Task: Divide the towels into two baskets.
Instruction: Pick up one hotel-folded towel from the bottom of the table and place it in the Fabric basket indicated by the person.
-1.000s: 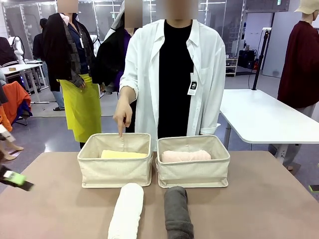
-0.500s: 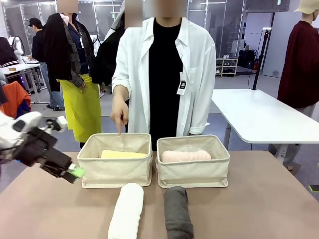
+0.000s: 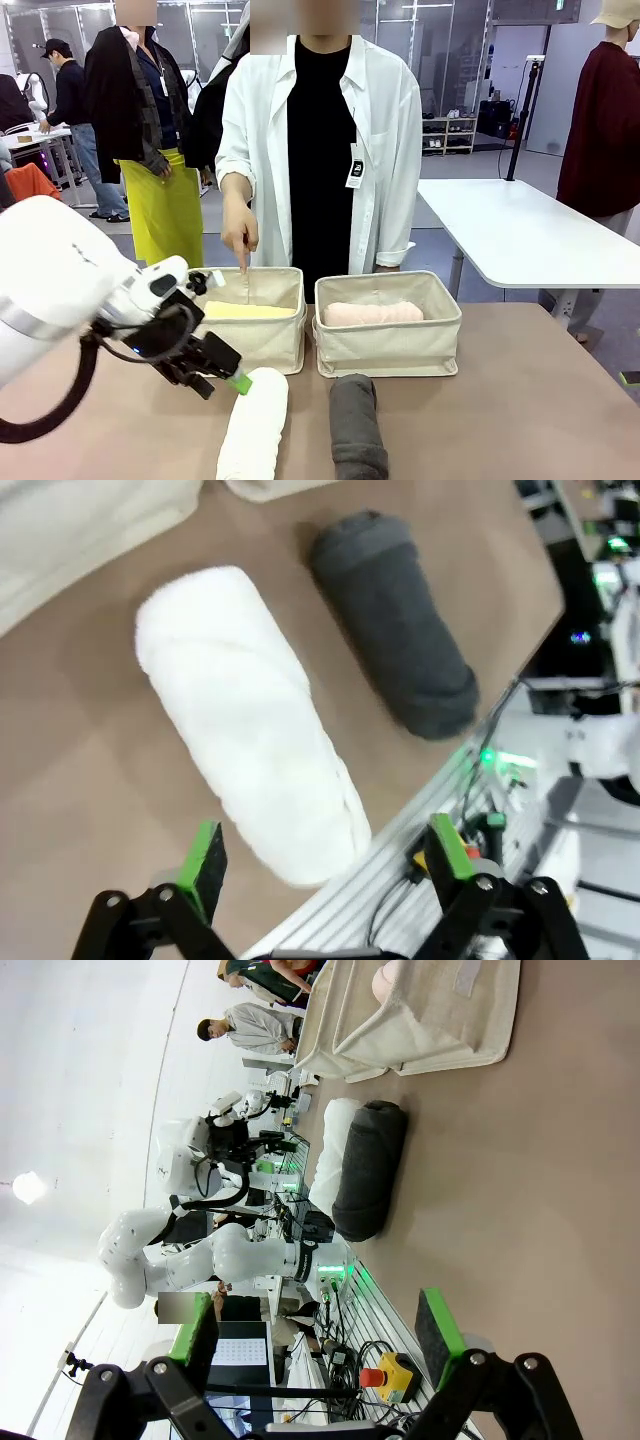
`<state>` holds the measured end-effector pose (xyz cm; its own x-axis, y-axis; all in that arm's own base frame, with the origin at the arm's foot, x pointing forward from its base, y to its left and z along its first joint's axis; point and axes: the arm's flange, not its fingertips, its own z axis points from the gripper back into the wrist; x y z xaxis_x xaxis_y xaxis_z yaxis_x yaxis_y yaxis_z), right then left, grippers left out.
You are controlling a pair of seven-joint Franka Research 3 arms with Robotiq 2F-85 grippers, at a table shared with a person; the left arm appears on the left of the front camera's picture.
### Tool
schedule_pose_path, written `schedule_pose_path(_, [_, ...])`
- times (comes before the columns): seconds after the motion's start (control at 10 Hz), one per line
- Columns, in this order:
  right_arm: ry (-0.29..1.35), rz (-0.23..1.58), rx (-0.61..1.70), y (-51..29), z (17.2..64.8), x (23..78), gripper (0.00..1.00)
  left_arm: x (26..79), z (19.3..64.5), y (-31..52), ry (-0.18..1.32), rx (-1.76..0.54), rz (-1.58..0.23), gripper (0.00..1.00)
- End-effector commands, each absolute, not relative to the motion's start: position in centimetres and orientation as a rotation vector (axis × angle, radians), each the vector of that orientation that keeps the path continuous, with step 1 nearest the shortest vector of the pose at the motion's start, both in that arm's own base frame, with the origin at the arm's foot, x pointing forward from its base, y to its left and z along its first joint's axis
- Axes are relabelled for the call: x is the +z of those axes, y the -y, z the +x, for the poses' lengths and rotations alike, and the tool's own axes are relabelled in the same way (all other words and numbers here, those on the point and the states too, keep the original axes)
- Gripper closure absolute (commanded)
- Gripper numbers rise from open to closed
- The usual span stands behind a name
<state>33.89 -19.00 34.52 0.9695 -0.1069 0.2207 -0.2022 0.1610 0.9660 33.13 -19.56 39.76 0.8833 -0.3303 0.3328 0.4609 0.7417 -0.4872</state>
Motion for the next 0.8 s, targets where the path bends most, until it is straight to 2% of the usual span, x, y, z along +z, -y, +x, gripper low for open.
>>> schedule_pose_path(0.0, [0.262,1.405,0.070,18.8,33.5,34.7,0.00,35.5,29.0,19.3,0.284,-0.339,-0.517,0.00])
schedule_pose_path(0.4, [0.262,1.405,0.070,18.8,33.5,34.7,0.00,34.2,29.4,20.2,0.324,-0.256,-0.448,0.00])
schedule_pose_path(0.7, [0.262,1.405,0.070,18.8,33.5,34.7,0.00,33.0,30.1,21.0,0.279,-0.239,-0.437,0.00])
